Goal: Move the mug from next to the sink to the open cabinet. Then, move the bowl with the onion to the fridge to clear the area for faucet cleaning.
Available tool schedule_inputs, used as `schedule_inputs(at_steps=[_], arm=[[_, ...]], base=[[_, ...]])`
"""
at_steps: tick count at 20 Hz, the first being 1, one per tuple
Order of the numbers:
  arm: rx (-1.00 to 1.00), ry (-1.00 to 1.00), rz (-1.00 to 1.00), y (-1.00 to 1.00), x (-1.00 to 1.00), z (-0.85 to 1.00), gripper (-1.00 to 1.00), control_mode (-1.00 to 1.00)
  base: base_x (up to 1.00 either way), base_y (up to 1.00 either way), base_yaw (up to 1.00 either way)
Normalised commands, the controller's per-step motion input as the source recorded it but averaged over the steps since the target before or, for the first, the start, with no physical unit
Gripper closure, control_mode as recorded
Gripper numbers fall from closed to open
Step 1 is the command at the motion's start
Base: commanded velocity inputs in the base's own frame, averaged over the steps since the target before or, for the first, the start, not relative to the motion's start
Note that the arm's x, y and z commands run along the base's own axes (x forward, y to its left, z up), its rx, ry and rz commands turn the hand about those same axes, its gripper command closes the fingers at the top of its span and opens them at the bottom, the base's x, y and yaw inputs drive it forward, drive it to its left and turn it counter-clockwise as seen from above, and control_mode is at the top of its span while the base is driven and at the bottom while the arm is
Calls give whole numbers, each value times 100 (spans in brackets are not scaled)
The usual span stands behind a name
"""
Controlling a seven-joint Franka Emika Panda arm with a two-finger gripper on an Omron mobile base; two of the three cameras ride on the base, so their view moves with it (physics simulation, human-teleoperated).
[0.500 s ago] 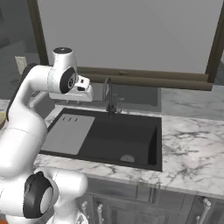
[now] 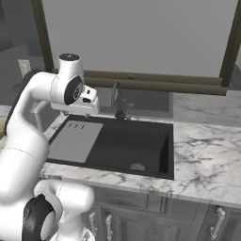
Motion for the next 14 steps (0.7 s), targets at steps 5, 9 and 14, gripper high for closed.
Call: schedule_inputs(at_steps=[5,9,14], arm=[[0,0,0,0,0,0,-100,100],[0,0,0,0,0,0,-100,100],[0,0,0,0,0,0,-100,100]], base=[[-32,53,0],[17,100,0],[60,100,0]])
